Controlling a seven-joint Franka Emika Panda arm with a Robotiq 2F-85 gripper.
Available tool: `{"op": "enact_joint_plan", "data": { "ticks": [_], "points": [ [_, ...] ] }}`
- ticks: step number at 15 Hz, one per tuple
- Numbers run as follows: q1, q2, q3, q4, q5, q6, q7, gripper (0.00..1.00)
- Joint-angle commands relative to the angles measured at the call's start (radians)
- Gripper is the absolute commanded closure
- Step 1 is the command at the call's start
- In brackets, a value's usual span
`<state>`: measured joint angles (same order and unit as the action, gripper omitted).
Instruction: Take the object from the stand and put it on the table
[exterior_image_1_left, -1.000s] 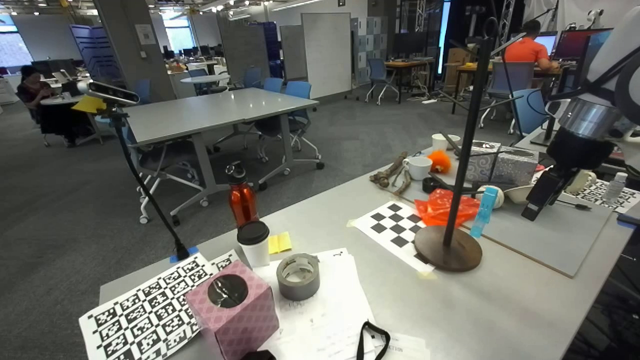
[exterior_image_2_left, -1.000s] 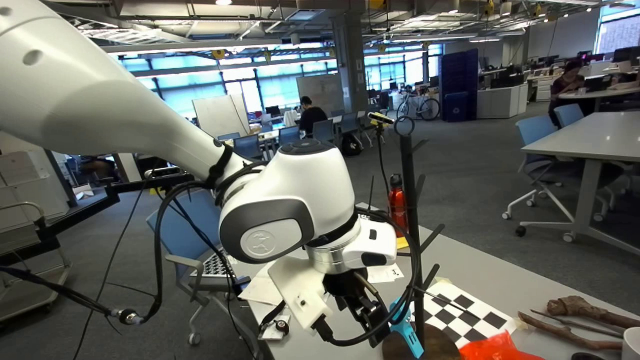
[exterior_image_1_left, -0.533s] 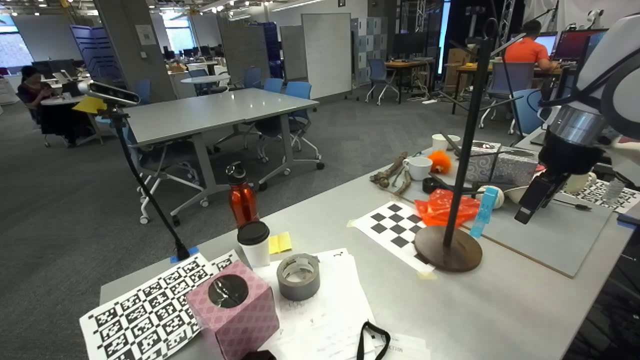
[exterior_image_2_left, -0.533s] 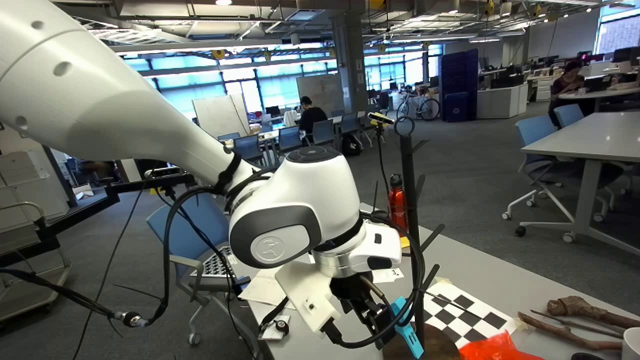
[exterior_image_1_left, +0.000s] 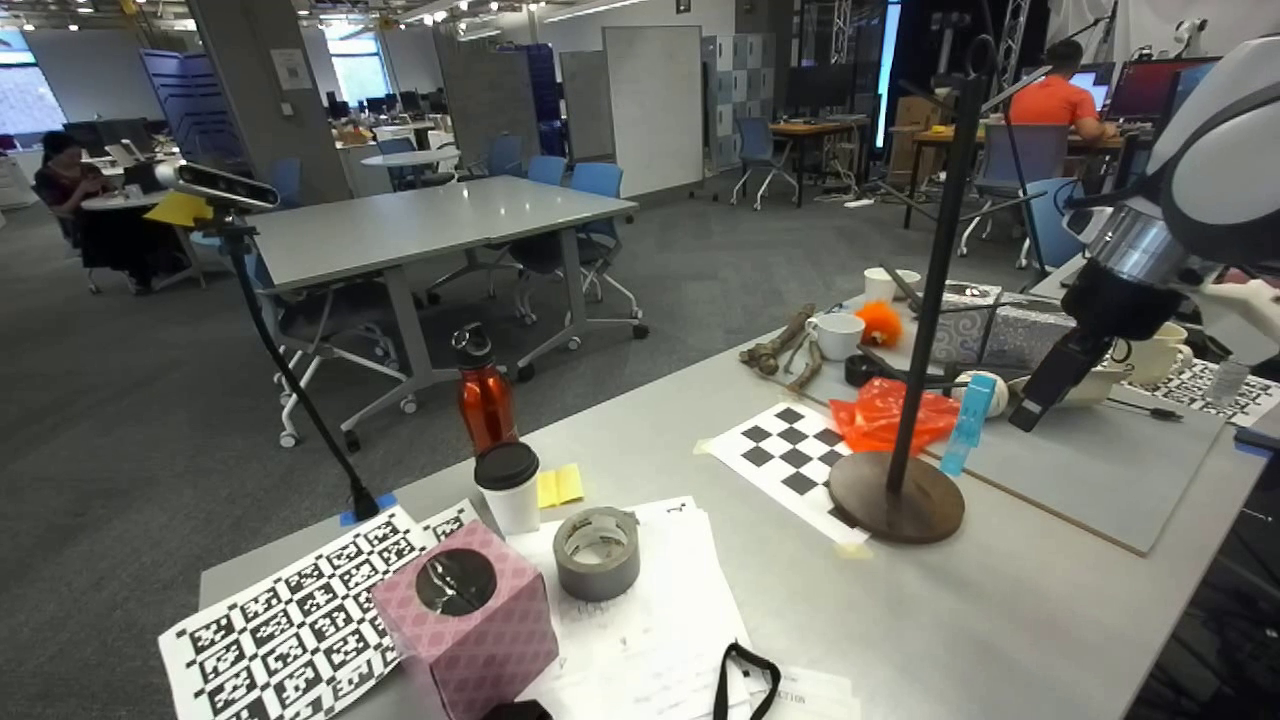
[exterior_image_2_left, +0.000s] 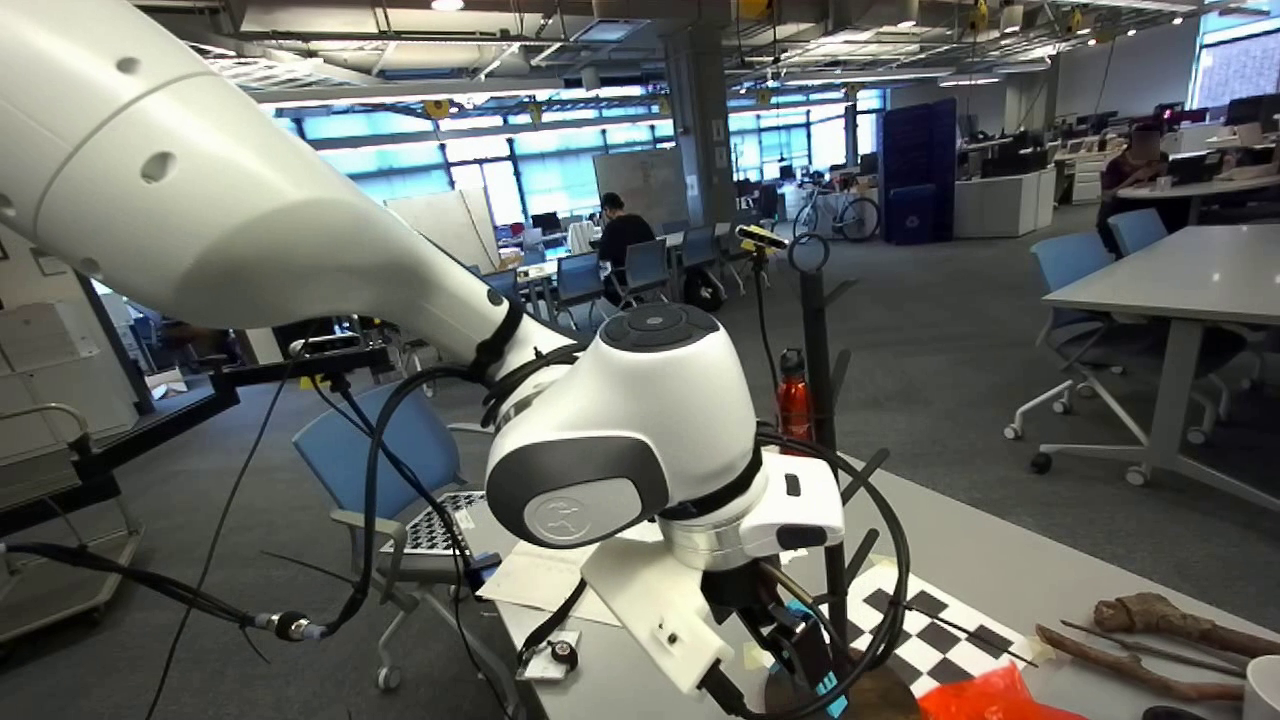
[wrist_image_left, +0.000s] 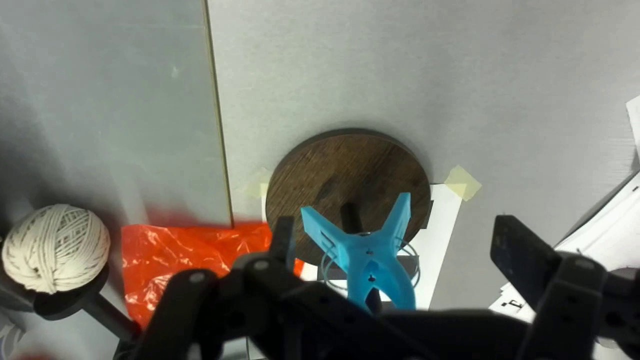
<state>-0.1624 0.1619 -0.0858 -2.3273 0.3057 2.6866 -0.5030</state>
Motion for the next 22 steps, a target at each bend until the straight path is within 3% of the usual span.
{"op": "enact_joint_plan", "data": {
  "ticks": [1, 2, 3, 14, 22],
  "points": [
    [-0.053, 0.054, 0.045, 0.047, 0.087, 0.011, -0.099, 0.0],
    [-0.061, 0.059, 0.051, 0.05, 0.1, 0.008, -0.108, 0.0],
    [-0.045, 0.022, 0.038, 0.016, 0.044, -0.001, -0.05, 0.0],
    [-0.045, 0.087, 0.072, 0.048, 0.054, 0.047, -0.044, 0.0],
    [-0.033, 0.134, 0.068, 0.059, 0.045, 0.199, -0.021, 0.0]
  ]
}}
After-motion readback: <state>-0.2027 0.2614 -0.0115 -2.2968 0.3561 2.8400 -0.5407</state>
